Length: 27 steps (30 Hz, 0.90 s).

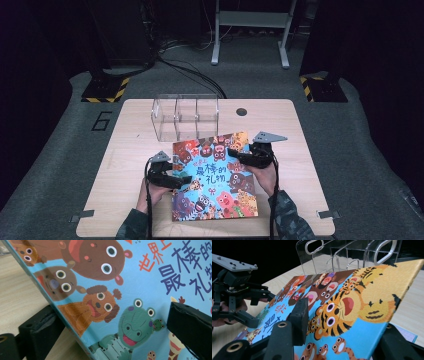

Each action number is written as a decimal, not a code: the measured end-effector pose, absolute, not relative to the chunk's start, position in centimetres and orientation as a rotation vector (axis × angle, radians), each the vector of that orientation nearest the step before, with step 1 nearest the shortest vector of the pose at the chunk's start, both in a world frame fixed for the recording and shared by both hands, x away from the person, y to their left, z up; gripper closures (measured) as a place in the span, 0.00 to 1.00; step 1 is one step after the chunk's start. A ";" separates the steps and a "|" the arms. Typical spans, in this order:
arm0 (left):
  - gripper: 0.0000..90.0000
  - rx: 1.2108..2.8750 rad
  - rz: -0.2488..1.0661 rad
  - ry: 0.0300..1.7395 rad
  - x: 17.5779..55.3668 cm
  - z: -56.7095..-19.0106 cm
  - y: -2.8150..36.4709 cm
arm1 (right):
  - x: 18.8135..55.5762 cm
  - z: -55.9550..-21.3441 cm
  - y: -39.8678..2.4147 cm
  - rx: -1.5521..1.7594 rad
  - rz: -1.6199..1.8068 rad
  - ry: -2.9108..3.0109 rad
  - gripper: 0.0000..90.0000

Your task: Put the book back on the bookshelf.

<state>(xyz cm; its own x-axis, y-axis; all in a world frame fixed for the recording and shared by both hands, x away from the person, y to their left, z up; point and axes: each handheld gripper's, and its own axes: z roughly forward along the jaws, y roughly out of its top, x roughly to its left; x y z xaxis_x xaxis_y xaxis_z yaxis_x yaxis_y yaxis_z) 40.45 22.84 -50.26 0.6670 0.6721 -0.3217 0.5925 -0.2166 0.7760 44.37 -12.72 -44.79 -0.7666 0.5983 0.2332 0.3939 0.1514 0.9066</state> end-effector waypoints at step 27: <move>0.27 1.884 0.231 0.887 39.6 -49.0 23.1 | 45.6 -44.4 -14.4 1.300 1.626 2.374 0.55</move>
<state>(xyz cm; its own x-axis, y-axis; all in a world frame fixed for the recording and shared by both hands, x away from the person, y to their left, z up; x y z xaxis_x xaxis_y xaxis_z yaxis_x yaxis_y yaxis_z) 39.59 23.14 -48.98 0.7130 0.6664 -0.2180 0.4758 -0.2313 0.8486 45.58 -14.36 -44.43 -0.6610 0.6109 0.4357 0.6270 0.1308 0.7680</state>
